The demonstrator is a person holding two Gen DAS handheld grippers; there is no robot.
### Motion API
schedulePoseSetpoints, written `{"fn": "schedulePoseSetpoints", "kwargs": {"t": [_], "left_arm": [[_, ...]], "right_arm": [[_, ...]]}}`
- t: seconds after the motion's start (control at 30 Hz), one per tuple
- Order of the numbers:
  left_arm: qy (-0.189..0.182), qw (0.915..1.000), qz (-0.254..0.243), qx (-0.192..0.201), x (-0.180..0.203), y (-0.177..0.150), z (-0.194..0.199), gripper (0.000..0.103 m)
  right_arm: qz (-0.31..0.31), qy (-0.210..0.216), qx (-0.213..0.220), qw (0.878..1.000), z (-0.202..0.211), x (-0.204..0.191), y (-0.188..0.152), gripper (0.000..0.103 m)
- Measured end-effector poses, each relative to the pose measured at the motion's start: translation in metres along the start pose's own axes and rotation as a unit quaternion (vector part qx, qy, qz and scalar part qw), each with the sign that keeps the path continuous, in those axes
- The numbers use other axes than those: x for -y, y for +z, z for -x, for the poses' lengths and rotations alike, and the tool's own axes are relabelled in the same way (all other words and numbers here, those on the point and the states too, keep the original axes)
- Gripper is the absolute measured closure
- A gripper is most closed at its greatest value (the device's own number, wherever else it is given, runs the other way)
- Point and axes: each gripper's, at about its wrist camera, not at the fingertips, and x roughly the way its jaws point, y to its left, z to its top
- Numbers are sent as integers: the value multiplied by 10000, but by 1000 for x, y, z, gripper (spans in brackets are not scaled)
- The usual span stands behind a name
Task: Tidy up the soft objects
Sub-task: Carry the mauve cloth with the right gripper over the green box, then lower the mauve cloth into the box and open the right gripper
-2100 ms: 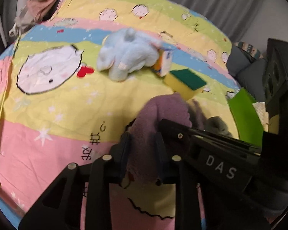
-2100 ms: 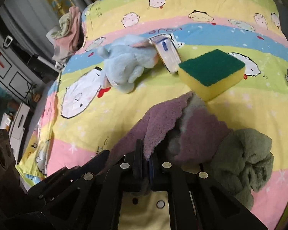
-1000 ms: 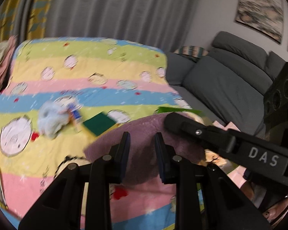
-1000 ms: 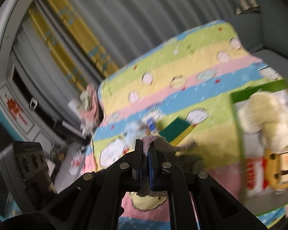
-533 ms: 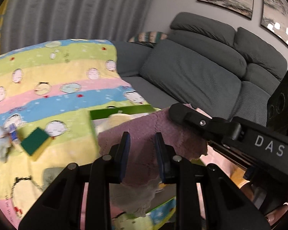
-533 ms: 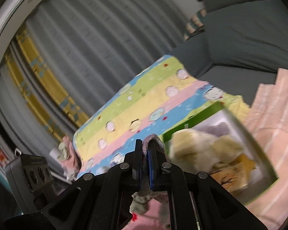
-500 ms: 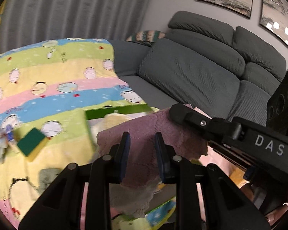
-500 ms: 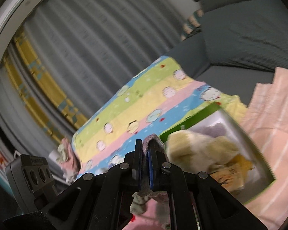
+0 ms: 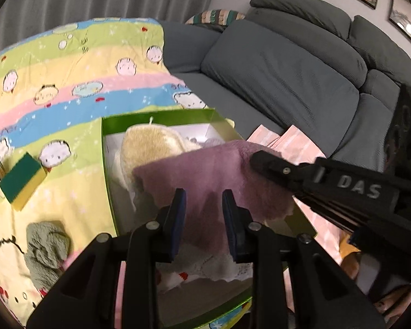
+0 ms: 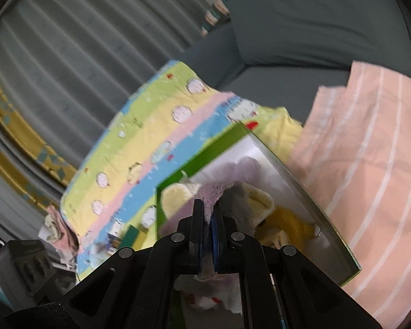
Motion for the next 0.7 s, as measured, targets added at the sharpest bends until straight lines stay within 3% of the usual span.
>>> {"fn": "schedulePoseSetpoints", "kwargs": {"t": [0.13,0.2,0.23,0.27,0.3,0.33,0.4,0.53,0.7], "left_arm": [[-33,10000,46,48,-4,-2,8,75],[24,9999,38,103,-6,-2,15,62],[35,9999,57,124,-9,-3,20,56],[49,9999,69,132,-11,-3,24,41],[62,9998,78,160,-14,-4,29,32],[90,9997,95,212,-18,-5,34,31],[248,9990,134,346,-27,-8,48,26],[590,9962,336,552,-52,-15,75,23],[898,9920,585,672,-80,-29,105,21]], "right_arm": [[-64,-163,-212,9996,-11,9,0,95],[-169,-152,-243,9994,-9,11,1,95],[-199,-161,-250,9994,-9,10,1,91],[-224,-185,-234,9993,-7,9,0,86],[-231,-186,-210,9993,-6,8,0,71],[-241,-148,-157,9995,-5,6,-1,49],[-310,-56,-48,9995,-2,2,-4,29],[-257,-35,268,9993,10,-9,-4,18],[-72,10,574,9983,21,-31,-9,17]]}}
